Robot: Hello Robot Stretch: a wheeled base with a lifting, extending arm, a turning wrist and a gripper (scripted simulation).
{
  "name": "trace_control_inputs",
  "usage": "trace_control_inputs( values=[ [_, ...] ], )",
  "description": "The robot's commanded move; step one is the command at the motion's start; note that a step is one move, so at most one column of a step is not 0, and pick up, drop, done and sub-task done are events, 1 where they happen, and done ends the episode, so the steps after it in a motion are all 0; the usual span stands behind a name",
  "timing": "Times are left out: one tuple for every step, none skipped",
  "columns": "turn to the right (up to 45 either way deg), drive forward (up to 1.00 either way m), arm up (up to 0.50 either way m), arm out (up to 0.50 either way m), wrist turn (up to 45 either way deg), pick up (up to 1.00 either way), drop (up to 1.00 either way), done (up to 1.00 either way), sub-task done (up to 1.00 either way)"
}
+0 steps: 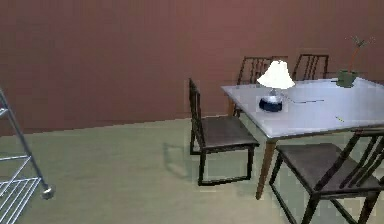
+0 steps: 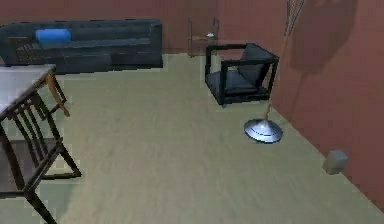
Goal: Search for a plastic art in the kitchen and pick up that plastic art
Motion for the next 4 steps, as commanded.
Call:
trace_control_inputs(
  values=[
    [-33.0,0.00,0.00,0.00,0.0,0.00,0.00,0.00,0.00],
    [0.0,1.00,0.00,0.00,0.0,0.00,0.00,0.00,0.00],
    [0.0,0.60,0.00,0.00,0.0,0.00,0.00,0.00,0.00],
    [0.0,0.70,0.00,0.00,0.0,0.00,0.00,0.00,0.00]
  ],
)
